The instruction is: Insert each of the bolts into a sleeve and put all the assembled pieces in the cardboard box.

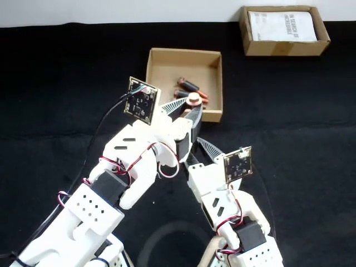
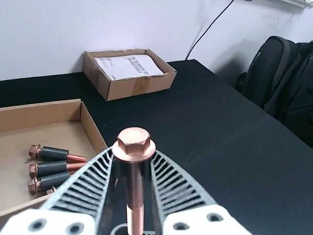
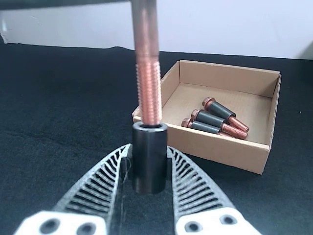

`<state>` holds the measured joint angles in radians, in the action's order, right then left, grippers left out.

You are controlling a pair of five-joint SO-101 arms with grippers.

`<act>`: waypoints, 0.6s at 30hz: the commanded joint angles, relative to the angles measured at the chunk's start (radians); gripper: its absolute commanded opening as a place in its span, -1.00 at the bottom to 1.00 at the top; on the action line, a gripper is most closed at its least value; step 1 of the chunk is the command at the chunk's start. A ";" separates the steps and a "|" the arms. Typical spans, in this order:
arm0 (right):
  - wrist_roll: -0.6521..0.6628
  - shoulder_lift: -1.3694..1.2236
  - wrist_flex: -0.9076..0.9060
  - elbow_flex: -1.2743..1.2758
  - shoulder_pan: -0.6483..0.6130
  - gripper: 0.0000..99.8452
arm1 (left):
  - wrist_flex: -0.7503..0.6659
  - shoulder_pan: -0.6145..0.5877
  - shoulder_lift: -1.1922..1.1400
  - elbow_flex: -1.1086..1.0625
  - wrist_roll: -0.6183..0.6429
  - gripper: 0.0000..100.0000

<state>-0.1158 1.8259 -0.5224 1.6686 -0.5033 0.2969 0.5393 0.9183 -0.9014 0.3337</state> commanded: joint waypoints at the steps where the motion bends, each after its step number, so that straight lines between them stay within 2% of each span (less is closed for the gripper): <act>1: -0.005 0.007 0.002 0.030 -0.008 -0.98 | -0.020 0.002 -0.002 0.061 -0.037 -0.98; 18: -0.005 0.007 0.002 0.021 -0.008 -0.98 | -0.041 0.022 -0.001 -0.065 -0.052 -0.98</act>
<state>-0.1158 1.8243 -0.5224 1.6686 -0.5033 0.2800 0.5470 0.9198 -0.9551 0.2908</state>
